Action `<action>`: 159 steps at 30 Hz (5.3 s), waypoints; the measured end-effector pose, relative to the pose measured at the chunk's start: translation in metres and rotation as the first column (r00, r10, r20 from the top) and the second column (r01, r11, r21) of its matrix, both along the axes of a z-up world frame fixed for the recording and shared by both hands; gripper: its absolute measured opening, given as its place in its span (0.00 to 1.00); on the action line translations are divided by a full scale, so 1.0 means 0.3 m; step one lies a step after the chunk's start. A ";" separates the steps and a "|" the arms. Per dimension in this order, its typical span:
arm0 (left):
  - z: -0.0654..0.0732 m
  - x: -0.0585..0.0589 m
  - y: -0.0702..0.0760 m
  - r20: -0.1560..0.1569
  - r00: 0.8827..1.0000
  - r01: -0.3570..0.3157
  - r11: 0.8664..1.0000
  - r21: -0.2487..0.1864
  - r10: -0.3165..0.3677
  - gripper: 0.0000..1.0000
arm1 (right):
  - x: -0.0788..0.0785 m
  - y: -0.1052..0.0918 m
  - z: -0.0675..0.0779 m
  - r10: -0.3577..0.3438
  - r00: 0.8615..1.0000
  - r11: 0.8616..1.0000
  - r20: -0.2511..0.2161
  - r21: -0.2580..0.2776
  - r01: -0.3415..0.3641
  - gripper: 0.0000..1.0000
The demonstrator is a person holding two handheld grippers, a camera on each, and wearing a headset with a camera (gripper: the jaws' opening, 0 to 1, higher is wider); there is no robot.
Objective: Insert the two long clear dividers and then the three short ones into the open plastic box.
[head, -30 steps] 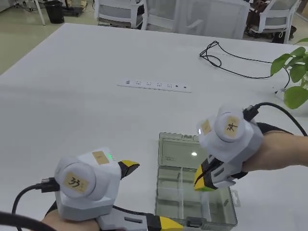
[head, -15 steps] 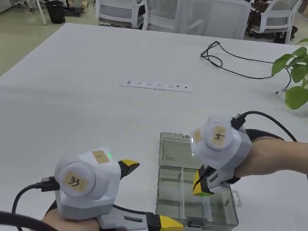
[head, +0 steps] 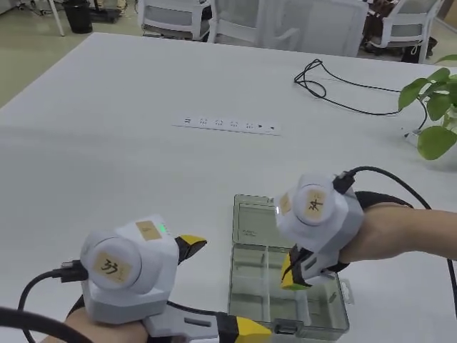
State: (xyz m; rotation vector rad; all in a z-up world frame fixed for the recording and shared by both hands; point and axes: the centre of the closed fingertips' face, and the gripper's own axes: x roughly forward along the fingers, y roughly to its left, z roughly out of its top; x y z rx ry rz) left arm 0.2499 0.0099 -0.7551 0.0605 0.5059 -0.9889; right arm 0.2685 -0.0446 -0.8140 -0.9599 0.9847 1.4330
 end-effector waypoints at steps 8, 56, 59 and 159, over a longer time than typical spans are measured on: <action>0.005 0.000 -0.002 0.003 1.000 0.003 1.000 0.001 -0.003 0.95 | 0.002 -0.001 0.000 0.001 1.000 1.000 -0.002 -0.001 -0.001 0.02; 0.025 0.019 -0.001 0.003 1.000 -0.013 1.000 -0.014 0.014 0.97 | 0.023 -0.049 0.155 -0.236 0.971 0.876 0.028 0.439 0.200 1.00; 0.025 0.020 -0.003 0.003 1.000 -0.012 1.000 -0.011 0.012 0.97 | 0.022 -0.093 0.156 -0.270 0.962 0.869 0.029 0.439 0.230 1.00; 0.018 0.012 0.002 -0.012 1.000 -0.007 1.000 -0.006 0.006 0.94 | -0.088 -0.823 -0.108 -0.248 0.964 0.960 0.098 -0.107 0.258 0.32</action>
